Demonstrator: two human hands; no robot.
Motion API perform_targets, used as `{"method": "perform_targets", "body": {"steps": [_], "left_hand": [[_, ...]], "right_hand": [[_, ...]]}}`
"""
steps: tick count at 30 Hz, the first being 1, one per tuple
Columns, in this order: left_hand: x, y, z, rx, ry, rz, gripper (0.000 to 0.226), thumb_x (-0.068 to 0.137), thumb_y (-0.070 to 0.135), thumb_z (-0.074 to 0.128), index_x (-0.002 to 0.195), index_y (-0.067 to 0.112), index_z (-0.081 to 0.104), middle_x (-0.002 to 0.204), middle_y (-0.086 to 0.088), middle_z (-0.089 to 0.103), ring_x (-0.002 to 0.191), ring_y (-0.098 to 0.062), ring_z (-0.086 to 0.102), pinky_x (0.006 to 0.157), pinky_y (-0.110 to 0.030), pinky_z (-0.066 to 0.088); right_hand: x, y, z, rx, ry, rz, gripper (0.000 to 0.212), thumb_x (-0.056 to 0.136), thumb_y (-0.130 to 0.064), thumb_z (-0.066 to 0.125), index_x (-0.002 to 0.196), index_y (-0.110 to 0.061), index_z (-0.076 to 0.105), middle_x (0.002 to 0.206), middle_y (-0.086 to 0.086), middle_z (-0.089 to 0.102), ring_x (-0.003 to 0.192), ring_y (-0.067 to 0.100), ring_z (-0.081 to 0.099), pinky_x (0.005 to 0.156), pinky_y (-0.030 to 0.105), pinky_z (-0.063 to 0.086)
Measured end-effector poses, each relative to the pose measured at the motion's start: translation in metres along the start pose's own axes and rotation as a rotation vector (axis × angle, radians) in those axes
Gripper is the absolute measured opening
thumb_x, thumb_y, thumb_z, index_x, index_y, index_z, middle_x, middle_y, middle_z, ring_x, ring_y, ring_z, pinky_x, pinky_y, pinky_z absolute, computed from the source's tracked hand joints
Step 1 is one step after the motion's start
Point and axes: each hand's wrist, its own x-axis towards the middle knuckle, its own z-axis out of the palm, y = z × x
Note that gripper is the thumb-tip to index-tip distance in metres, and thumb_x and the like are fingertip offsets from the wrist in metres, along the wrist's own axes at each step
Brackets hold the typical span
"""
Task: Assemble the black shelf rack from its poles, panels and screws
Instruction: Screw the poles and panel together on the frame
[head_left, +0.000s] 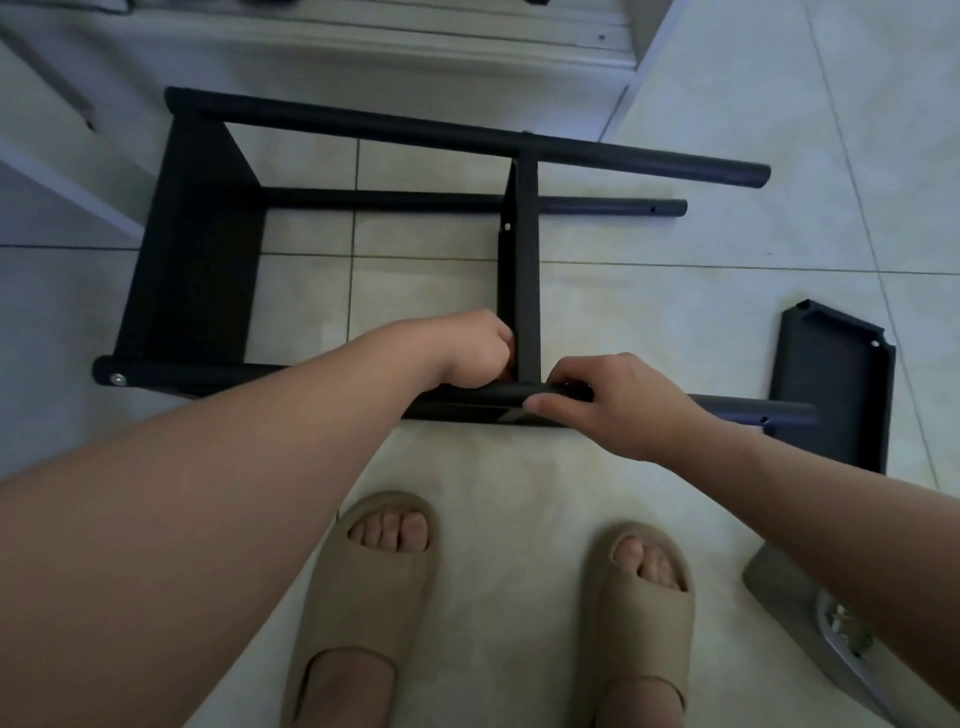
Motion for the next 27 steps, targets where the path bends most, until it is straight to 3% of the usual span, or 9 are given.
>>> {"method": "perform_targets", "body": {"steps": [6, 9, 11, 14, 16, 18, 20, 24, 27], "left_hand": [[-0.009, -0.002, 0.015, -0.041, -0.229, -0.038, 0.032, 0.094, -0.004, 0.054, 0.116, 0.012, 0.070, 0.107, -0.007, 0.072, 0.094, -0.024, 0.063, 0.083, -0.034, 0.052], [-0.015, -0.009, 0.036, -0.063, -0.363, -0.089, 0.031, 0.095, -0.004, 0.054, 0.116, 0.015, 0.068, 0.093, 0.000, 0.071, 0.086, -0.017, 0.064, 0.069, -0.027, 0.051], [-0.018, -0.014, 0.048, -0.082, -0.411, -0.096, 0.030, 0.095, -0.004, 0.054, 0.113, 0.016, 0.068, 0.091, 0.002, 0.070, 0.086, -0.016, 0.064, 0.070, -0.025, 0.049], [-0.017, -0.020, 0.051, -0.152, -0.431, -0.104, 0.027, 0.095, -0.004, 0.053, 0.103, 0.017, 0.068, 0.095, 0.000, 0.072, 0.090, -0.016, 0.066, 0.076, -0.027, 0.051], [-0.015, -0.020, 0.050, -0.169, -0.443, -0.116, 0.027, 0.095, -0.004, 0.053, 0.098, 0.019, 0.067, 0.092, 0.002, 0.073, 0.085, -0.013, 0.067, 0.077, -0.028, 0.051], [-0.011, -0.021, 0.050, -0.160, -0.454, -0.114, 0.027, 0.096, -0.003, 0.054, 0.096, 0.020, 0.066, 0.092, 0.002, 0.073, 0.087, -0.014, 0.067, 0.086, -0.033, 0.052], [-0.008, -0.024, 0.050, -0.186, -0.488, -0.113, 0.026, 0.097, -0.004, 0.052, 0.097, 0.017, 0.067, 0.096, -0.002, 0.074, 0.093, -0.017, 0.068, 0.096, -0.036, 0.052], [0.000, -0.034, 0.046, -0.322, -0.582, -0.146, 0.028, 0.099, -0.007, 0.047, 0.098, 0.012, 0.068, 0.087, -0.001, 0.077, 0.081, -0.012, 0.074, 0.071, -0.022, 0.057], [0.006, -0.045, 0.040, -0.343, -0.574, -0.149, 0.027, 0.101, -0.002, 0.045, 0.107, 0.012, 0.066, 0.097, -0.003, 0.078, 0.091, -0.013, 0.075, 0.086, -0.027, 0.056]], "right_hand": [[-0.026, 0.005, 0.016, -0.148, -0.031, -0.093, 0.039, 0.085, -0.069, 0.051, 0.079, -0.031, 0.051, 0.062, -0.009, 0.051, 0.065, 0.017, 0.051, 0.058, 0.032, 0.037], [-0.050, 0.009, 0.037, -0.253, -0.074, -0.135, 0.041, 0.088, -0.071, 0.048, 0.081, -0.031, 0.047, 0.062, -0.009, 0.045, 0.068, 0.021, 0.053, 0.060, 0.032, 0.035], [-0.063, 0.011, 0.050, -0.328, -0.082, -0.119, 0.044, 0.087, -0.073, 0.045, 0.085, -0.030, 0.048, 0.064, -0.008, 0.048, 0.071, 0.022, 0.059, 0.059, 0.032, 0.034], [-0.070, 0.018, 0.056, -0.250, 0.064, -0.102, 0.058, 0.079, -0.077, 0.049, 0.103, -0.024, 0.056, 0.084, -0.009, 0.061, 0.083, 0.021, 0.063, 0.064, 0.032, 0.039], [-0.068, 0.024, 0.054, -0.186, 0.244, -0.198, 0.078, 0.075, -0.077, 0.056, 0.121, -0.015, 0.057, 0.112, 0.001, 0.062, 0.103, 0.027, 0.061, 0.080, 0.037, 0.048], [-0.062, 0.027, 0.051, -0.278, 0.332, -0.288, 0.100, 0.073, -0.080, 0.055, 0.143, -0.010, 0.044, 0.148, 0.013, 0.047, 0.135, 0.037, 0.045, 0.106, 0.052, 0.042], [-0.053, 0.028, 0.047, -0.385, 0.268, -0.331, 0.113, 0.074, -0.085, 0.048, 0.158, -0.014, 0.021, 0.168, 0.014, 0.017, 0.154, 0.039, 0.015, 0.120, 0.062, 0.022], [-0.040, 0.029, 0.045, -0.506, 0.158, -0.382, 0.117, 0.081, -0.088, 0.034, 0.163, -0.012, 0.000, 0.170, 0.015, -0.009, 0.157, 0.033, -0.008, 0.122, 0.065, 0.009], [-0.040, 0.029, 0.047, -0.521, 0.176, -0.399, 0.117, 0.082, -0.086, 0.034, 0.162, -0.007, 0.004, 0.169, 0.018, -0.005, 0.157, 0.032, -0.005, 0.122, 0.064, 0.011]]}}
